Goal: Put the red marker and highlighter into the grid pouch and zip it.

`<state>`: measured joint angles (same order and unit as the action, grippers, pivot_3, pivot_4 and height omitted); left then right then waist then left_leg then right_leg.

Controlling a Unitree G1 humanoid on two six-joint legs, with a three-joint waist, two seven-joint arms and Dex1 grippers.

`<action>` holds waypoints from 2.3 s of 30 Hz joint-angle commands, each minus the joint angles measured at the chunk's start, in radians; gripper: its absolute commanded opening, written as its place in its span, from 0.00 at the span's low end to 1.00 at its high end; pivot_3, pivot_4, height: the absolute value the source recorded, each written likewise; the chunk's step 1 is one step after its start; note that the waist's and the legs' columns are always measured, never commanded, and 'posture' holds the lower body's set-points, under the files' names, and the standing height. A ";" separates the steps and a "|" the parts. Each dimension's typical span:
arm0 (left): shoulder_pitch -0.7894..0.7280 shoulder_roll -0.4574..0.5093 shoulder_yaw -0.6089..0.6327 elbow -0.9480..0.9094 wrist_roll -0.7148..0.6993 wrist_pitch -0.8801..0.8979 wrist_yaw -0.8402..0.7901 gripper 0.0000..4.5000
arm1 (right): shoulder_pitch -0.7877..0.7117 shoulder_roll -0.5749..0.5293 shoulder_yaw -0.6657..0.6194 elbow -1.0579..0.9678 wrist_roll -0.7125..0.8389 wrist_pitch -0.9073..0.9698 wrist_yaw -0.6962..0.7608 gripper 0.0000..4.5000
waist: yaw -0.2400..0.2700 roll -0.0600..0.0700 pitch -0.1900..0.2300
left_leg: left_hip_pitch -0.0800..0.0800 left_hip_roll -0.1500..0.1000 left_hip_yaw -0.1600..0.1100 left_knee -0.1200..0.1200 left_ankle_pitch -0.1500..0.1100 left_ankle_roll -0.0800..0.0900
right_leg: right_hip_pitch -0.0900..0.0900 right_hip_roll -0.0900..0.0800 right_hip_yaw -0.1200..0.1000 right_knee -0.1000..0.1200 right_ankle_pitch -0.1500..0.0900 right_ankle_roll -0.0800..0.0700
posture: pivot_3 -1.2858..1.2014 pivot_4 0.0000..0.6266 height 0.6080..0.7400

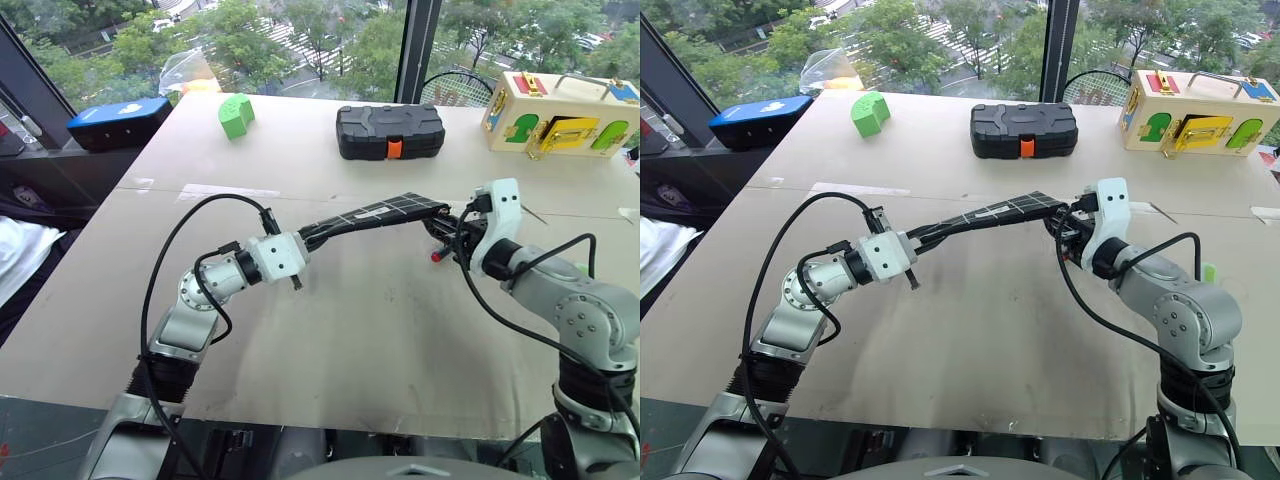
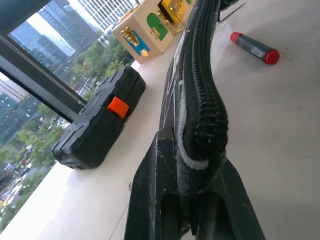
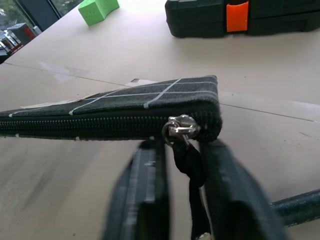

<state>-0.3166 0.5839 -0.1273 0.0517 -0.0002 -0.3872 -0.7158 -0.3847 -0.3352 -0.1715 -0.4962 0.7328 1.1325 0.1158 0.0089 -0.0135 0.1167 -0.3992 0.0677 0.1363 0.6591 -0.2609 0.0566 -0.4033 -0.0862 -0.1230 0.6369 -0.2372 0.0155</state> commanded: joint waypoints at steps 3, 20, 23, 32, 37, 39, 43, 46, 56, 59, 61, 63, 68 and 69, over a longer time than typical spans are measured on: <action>-0.006 0.008 0.018 -0.024 -0.006 -0.021 -0.003 0.00 | 0.016 -0.031 -0.039 -0.076 0.036 -0.003 0.026 0.01 | 0.001 0.000 0.000 | 0.000 0.000 0.000 0.000 0.000 0.000 | 0.000 0.000 0.000 0.000 0.000 0.000 | 0.52 0.24 1.00; -0.070 -0.019 -0.036 0.045 0.028 -0.106 -0.035 0.00 | 0.083 -0.219 0.065 -0.130 0.099 0.074 0.165 0.01 | 0.002 -0.001 0.001 | -0.001 0.001 0.000 0.000 -0.003 0.004 | 0.000 0.000 0.000 -0.001 0.000 0.000 | 0.52 0.24 1.00; -0.054 -0.002 -0.038 0.034 0.010 -0.143 -0.067 0.00 | 0.073 -0.207 0.023 -0.080 0.098 0.098 0.140 0.01 | 0.003 -0.002 0.002 | -0.001 0.000 0.000 0.000 -0.003 0.004 | 0.000 -0.001 0.000 -0.001 0.000 0.000 | 0.52 0.24 1.00; -0.034 0.006 -0.061 0.004 0.009 -0.142 -0.124 0.00 | 0.042 -0.196 0.002 -0.034 0.152 0.152 0.171 0.01 | 0.002 -0.002 0.002 | -0.001 0.001 0.000 0.000 -0.003 0.004 | 0.000 -0.001 -0.001 -0.001 0.000 0.000 | 0.52 0.24 1.00; -0.044 0.004 -0.083 -0.011 0.020 -0.122 -0.146 0.00 | 0.019 -0.196 0.032 -0.039 0.174 0.177 0.193 0.01 | 0.003 -0.002 0.002 | -0.001 0.001 0.000 0.000 -0.003 0.004 | 0.000 -0.001 -0.001 -0.001 0.000 0.000 | 0.52 0.24 1.00; -0.050 0.007 -0.091 -0.011 0.022 -0.113 -0.155 0.00 | 0.005 -0.191 0.043 -0.036 0.176 0.184 0.196 0.01 | 0.002 -0.002 0.002 | -0.001 0.001 0.000 0.000 -0.003 0.004 | 0.000 -0.001 -0.001 -0.002 0.000 0.000 | 0.52 0.24 1.00; -0.066 -0.003 -0.093 -0.010 0.033 -0.082 -0.156 0.00 | -0.021 -0.171 0.062 -0.045 0.199 0.210 0.202 0.01 | 0.002 -0.002 0.002 | -0.001 0.001 0.000 0.000 -0.003 0.004 | 0.000 -0.001 -0.001 -0.002 0.000 0.000 | 0.52 0.24 1.00; -0.083 -0.018 -0.100 -0.013 0.045 -0.056 -0.150 0.00 | -0.041 -0.147 0.089 -0.049 0.208 0.222 0.198 0.01 | 0.003 -0.002 0.002 | -0.001 0.001 0.000 0.000 -0.003 0.004 | 0.000 -0.001 -0.001 -0.002 0.000 0.000 | 0.52 0.24 1.00; -0.091 -0.042 -0.121 -0.037 0.050 -0.045 -0.167 0.00 | -0.118 -0.057 0.173 0.001 0.178 0.235 0.178 0.01 | 0.000 -0.002 0.003 | -0.001 0.001 0.000 -0.001 -0.003 0.004 | -0.001 0.000 -0.001 -0.002 0.000 0.000 | 0.52 0.24 1.00; -0.074 -0.021 -0.111 -0.056 0.023 -0.040 -0.187 0.00 | -0.118 -0.078 0.159 0.010 0.173 0.238 0.196 0.01 | 0.002 -0.002 0.003 | -0.002 0.001 0.000 -0.001 -0.003 0.004 | -0.001 0.000 -0.001 -0.003 0.000 0.000 | 0.52 0.24 1.00; -0.060 0.005 -0.100 -0.058 0.008 -0.049 -0.205 0.00 | -0.097 -0.119 0.130 0.030 0.160 0.231 0.211 0.01 | 0.003 -0.001 0.003 | -0.002 0.001 0.000 -0.001 -0.003 0.004 | -0.001 0.000 -0.001 -0.003 0.000 0.000 | 0.52 0.24 1.00; -0.047 0.024 -0.100 -0.059 0.005 -0.058 -0.217 0.00 | -0.083 -0.140 0.103 0.048 0.163 0.231 0.219 0.01 | 0.002 -0.001 0.003 | -0.002 0.001 0.000 -0.001 -0.003 0.004 | 0.000 -0.001 -0.001 -0.004 0.000 0.000 | 0.52 0.24 1.00; -0.031 0.052 -0.103 -0.071 -0.015 -0.064 -0.249 0.00 | -0.060 -0.170 0.111 0.043 0.164 0.232 0.240 0.01 | 0.001 -0.001 0.003 | -0.002 0.001 0.000 -0.001 -0.003 0.005 | -0.001 -0.001 -0.002 -0.004 0.000 0.000 | 0.52 0.24 1.00; -0.032 0.055 -0.103 -0.069 -0.016 -0.067 -0.255 0.00 | -0.058 -0.173 0.114 0.040 0.165 0.234 0.244 0.01 | 0.001 -0.001 0.004 | -0.002 0.002 0.000 -0.001 -0.003 0.005 | -0.001 -0.001 -0.002 -0.004 0.000 0.000 | 0.52 0.24 1.00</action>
<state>-0.3442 0.6255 -0.2415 0.0443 0.0169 -0.4211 -0.9564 -0.4444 -0.4928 -0.0493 -0.4293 0.8922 1.3702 0.3450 0.0099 -0.0146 0.1202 -0.4011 0.0692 0.1360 0.6575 -0.2636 0.0612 -0.4040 -0.0867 -0.1245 0.6328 -0.2372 0.0154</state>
